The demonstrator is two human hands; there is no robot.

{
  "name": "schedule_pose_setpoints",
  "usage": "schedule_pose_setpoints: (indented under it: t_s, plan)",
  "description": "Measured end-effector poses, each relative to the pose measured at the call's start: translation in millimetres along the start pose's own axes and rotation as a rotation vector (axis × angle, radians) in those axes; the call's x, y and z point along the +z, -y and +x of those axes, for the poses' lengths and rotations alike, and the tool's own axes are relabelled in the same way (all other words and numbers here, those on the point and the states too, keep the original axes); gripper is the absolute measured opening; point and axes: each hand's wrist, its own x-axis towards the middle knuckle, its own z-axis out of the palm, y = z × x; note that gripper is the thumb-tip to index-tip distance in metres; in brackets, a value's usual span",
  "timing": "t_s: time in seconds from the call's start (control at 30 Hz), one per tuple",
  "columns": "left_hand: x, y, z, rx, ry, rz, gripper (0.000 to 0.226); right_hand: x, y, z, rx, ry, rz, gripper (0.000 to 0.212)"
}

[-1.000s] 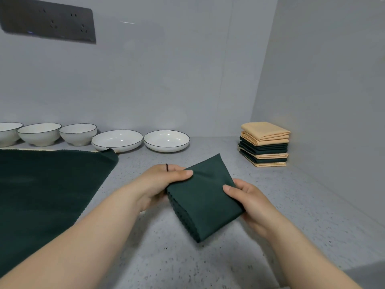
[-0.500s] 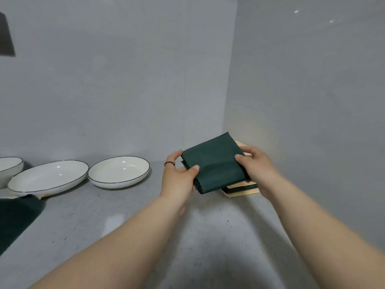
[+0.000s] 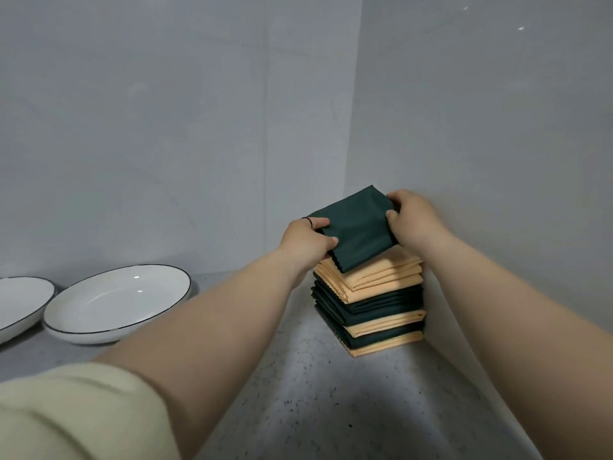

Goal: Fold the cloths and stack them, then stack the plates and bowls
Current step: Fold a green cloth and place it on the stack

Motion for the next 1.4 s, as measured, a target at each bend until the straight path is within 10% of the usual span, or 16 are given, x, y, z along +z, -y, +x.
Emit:
schedule_pose_setpoints:
  t_s: [0.33,0.73,1.17,1.4]
  plan:
    - [6,23,23,-0.039,0.07,0.087,0.046,17,-9,5,-0.036,0.152,-0.451,0.042]
    - [12,36,26,-0.008,0.081,0.255,0.034,45,-17,7,-0.09,0.541,-0.355,0.039]
    - [-42,26,-22,0.063,-0.057,0.406,0.027,12,15,-33,-0.133,0.191,-0.103,0.036]
    - [-118,38,-133,0.048,0.067,0.618,0.018,33,71,-144,-0.271,0.369,0.012,0.027]
